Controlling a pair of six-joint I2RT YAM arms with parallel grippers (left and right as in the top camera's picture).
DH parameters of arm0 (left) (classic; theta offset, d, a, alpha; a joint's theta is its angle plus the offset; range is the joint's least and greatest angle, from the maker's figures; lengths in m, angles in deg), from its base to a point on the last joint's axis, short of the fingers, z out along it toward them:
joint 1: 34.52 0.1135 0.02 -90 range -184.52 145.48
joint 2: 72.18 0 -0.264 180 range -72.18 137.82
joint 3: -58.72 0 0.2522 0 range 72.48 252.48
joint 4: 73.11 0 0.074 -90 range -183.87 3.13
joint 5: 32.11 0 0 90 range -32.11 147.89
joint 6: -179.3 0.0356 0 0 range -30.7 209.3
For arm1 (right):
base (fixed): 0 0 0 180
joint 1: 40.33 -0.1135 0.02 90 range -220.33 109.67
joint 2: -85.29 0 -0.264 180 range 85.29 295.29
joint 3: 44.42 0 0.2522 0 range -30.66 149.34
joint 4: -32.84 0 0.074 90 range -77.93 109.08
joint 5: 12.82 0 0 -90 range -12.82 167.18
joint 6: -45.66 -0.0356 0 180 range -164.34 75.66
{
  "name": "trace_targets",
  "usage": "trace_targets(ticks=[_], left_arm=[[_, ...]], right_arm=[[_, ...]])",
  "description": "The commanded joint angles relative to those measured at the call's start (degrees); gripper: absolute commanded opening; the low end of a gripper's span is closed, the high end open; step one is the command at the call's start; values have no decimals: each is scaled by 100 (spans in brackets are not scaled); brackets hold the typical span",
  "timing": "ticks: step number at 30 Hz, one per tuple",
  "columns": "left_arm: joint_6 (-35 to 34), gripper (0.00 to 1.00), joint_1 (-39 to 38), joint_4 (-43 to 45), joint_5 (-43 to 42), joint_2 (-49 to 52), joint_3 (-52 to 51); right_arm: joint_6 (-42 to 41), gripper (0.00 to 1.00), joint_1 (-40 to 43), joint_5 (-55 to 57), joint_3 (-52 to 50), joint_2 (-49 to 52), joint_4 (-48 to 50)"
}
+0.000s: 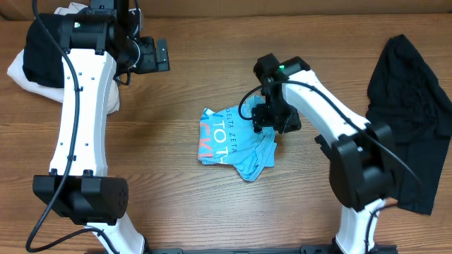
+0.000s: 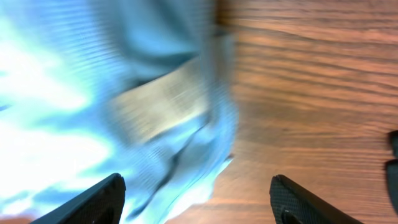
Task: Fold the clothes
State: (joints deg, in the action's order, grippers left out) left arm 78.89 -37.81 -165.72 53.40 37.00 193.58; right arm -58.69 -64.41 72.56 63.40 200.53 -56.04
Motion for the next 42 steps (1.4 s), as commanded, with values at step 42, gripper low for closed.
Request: trace_targets(ticks=[42], left_arm=[[-28, 100, -1198, 3567, 2487, 20, -5163]], right_arm=[[87, 88, 2415, -595, 566, -1580, 190]])
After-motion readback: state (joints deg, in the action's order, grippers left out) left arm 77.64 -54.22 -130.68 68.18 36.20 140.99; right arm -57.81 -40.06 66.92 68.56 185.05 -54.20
